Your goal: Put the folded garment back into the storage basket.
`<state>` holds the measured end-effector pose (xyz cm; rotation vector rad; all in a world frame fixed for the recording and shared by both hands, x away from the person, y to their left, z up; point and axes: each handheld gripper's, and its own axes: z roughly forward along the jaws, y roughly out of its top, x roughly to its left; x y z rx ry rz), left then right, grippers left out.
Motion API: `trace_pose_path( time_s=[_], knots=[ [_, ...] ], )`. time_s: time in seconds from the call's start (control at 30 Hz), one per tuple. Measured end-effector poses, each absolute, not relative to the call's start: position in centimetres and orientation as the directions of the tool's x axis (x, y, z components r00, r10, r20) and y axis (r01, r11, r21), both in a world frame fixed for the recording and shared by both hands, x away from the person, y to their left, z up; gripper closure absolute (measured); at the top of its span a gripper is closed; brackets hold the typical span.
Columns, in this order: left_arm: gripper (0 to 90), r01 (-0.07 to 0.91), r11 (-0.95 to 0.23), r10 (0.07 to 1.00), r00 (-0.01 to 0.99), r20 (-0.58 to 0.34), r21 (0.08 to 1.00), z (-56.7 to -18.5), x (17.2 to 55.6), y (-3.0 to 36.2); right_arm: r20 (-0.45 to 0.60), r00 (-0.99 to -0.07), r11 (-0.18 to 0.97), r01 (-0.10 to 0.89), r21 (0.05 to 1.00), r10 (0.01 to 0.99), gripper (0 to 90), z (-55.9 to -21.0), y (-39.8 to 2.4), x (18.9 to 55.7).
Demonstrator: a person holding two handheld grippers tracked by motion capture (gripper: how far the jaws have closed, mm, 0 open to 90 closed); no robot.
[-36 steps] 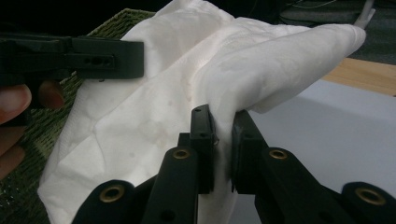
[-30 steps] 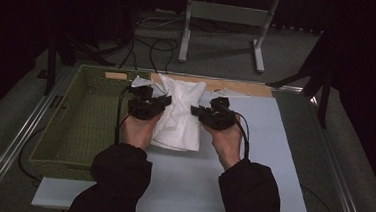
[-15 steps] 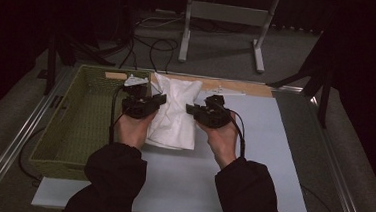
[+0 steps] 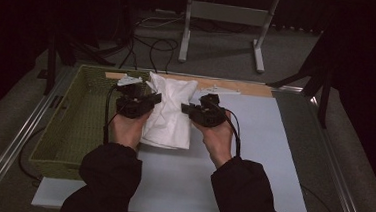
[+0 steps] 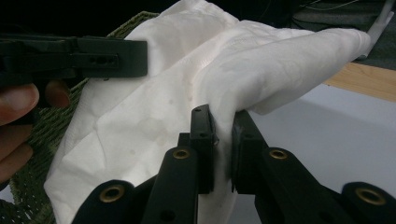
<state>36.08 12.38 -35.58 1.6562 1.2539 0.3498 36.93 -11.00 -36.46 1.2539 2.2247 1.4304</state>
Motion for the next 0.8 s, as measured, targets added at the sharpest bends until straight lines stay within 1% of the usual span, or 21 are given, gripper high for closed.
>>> trace_pose_path(
  time_s=[0.8],
  knots=[
    [83.7,0.559,0.042,0.860,0.401,-0.315,0.828,-35.6,35.7,15.0,0.235,-0.637,0.191,0.527,0.828,0.734,81.5,-36.2,-8.2,37.3]
  ],
)
